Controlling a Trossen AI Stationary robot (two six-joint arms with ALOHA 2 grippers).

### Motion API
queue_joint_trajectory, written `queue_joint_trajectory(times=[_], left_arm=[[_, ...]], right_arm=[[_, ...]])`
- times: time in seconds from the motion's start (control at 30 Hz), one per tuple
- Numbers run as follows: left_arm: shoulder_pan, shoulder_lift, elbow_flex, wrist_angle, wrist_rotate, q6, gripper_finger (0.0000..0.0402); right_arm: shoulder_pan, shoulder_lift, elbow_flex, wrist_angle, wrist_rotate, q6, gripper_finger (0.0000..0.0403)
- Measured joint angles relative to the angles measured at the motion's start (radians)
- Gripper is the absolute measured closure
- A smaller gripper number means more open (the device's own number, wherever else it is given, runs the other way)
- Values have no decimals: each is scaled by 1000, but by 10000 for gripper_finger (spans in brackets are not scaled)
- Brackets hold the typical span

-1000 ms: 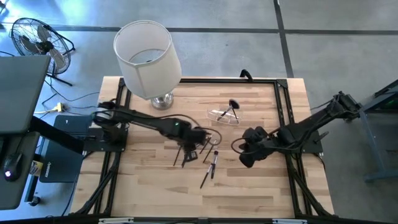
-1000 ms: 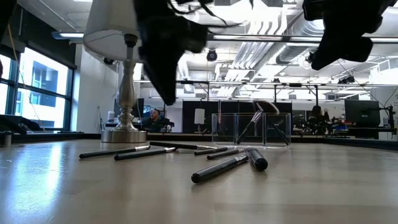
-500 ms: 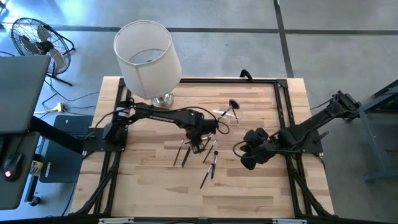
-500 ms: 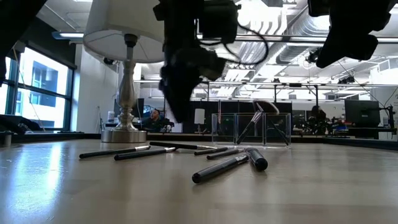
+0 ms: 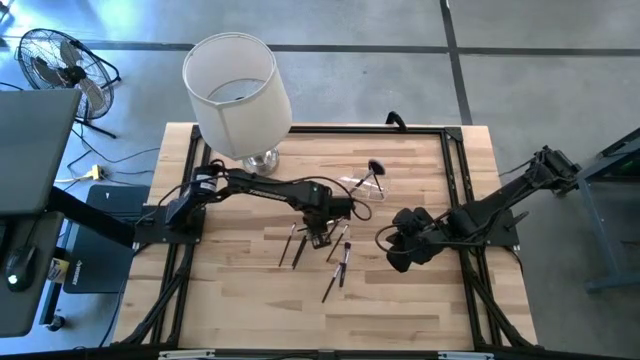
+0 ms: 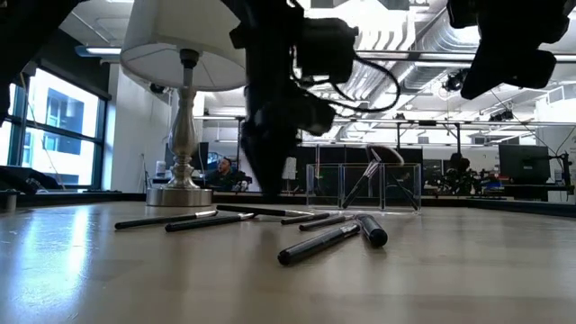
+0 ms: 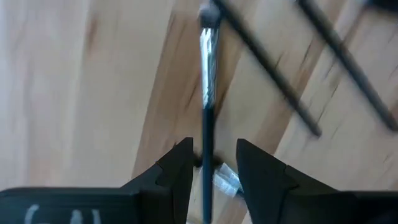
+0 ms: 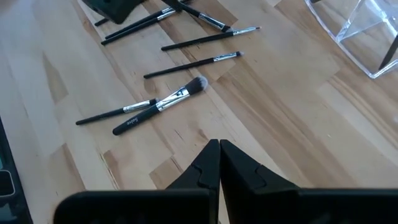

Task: Pick & Place Makeup Supplies
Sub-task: Put the makeup brush into the transparent organizer

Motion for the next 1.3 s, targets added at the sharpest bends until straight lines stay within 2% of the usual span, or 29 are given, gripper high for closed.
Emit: queue_joint_trajectory(times=[0.2, 0.37, 0.67, 0.77, 0.9, 0.93, 1.3], left_arm=[[0, 33, 2, 31, -1, 23, 282], [0, 60, 3, 15, -46, 27, 282], [0, 85, 7, 15, -21, 56, 283], [0, 86, 7, 15, -10, 60, 302], [0, 87, 6, 7, 8, 60, 378], [-1, 87, 6, 5, 8, 60, 385], [-10, 35, -4, -20, -2, 6, 390]], right_arm=[[0, 0, 0, 0, -2, 38, 401], [0, 0, 0, 3, 0, 59, 399], [0, 0, 0, 5, 25, 107, 399], [0, 0, 0, 5, 38, 106, 401], [0, 0, 0, 5, 54, 106, 399], [0, 0, 0, 5, 56, 106, 399], [0, 0, 0, 0, 54, 87, 399]])
